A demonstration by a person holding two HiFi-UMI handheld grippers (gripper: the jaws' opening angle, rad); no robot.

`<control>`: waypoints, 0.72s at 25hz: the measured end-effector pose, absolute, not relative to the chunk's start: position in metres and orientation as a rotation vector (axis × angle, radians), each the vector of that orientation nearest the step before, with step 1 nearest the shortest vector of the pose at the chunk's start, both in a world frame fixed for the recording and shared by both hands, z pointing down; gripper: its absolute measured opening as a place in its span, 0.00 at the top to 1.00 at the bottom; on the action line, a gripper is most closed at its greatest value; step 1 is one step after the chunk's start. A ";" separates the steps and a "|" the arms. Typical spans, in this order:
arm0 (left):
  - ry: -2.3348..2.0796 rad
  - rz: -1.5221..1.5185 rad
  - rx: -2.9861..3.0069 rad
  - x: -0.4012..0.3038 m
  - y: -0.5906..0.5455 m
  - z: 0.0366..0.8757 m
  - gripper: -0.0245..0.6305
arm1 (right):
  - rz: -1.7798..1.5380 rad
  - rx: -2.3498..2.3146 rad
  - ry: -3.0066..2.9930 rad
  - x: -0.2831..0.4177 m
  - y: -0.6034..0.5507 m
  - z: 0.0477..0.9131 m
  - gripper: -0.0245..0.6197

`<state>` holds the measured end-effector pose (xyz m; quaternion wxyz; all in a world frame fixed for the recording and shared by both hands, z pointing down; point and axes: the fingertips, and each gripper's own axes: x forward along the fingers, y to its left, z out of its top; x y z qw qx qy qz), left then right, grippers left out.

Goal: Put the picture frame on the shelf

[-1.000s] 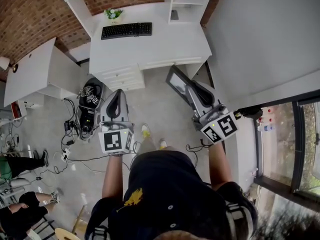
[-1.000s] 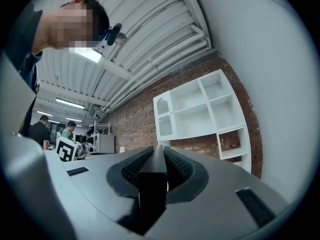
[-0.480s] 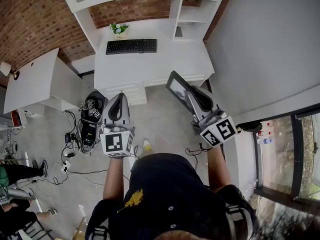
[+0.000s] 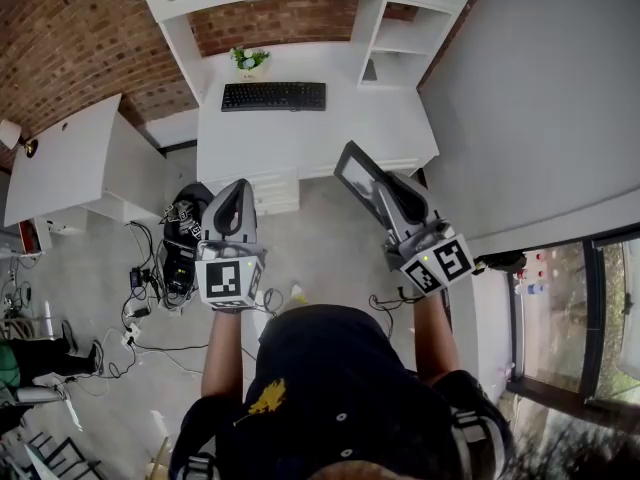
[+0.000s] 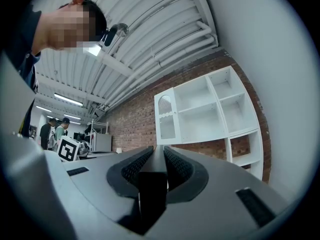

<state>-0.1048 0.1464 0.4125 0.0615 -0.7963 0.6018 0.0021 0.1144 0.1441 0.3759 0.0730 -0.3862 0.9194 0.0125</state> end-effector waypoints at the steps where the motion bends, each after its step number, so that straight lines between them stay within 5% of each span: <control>1: 1.822 0.016 -2.409 -0.110 0.145 0.413 0.93 | 0.028 -1.160 2.761 0.109 0.142 0.377 0.85; 18: 1.794 0.027 -2.471 -0.152 0.126 0.439 0.93 | 0.027 -1.227 2.763 0.061 0.130 0.392 0.85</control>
